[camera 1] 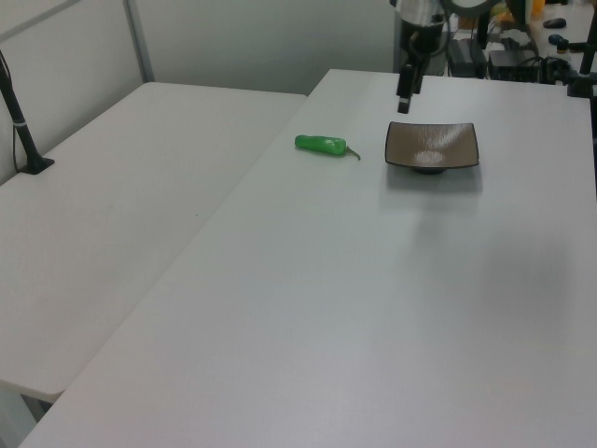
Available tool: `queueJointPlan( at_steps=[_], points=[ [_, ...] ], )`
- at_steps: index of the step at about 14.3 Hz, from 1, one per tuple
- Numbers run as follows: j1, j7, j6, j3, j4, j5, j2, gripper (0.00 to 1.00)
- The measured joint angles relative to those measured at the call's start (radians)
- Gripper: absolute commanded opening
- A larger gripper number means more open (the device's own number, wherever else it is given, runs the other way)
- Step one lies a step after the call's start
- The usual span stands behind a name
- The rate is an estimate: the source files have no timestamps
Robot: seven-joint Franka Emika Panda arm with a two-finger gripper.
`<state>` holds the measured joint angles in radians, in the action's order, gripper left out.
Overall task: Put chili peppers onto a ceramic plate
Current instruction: 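Move the open gripper down over the green chili pepper, then close the gripper around the stem end of the green chili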
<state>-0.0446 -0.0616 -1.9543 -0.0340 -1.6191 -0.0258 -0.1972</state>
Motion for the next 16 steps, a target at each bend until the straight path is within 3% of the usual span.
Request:
queueJointPlan(
  at_steps=[6,12,16],
  points=[
    [0.091,0.002,-0.29,-0.004,0.175,0.025,-0.185,1.0],
    [0.109,0.006,-0.761,-0.004,0.199,0.025,-0.397,1.0],
    [0.128,0.006,-0.886,-0.003,0.254,0.025,-0.538,1.0]
  ],
)
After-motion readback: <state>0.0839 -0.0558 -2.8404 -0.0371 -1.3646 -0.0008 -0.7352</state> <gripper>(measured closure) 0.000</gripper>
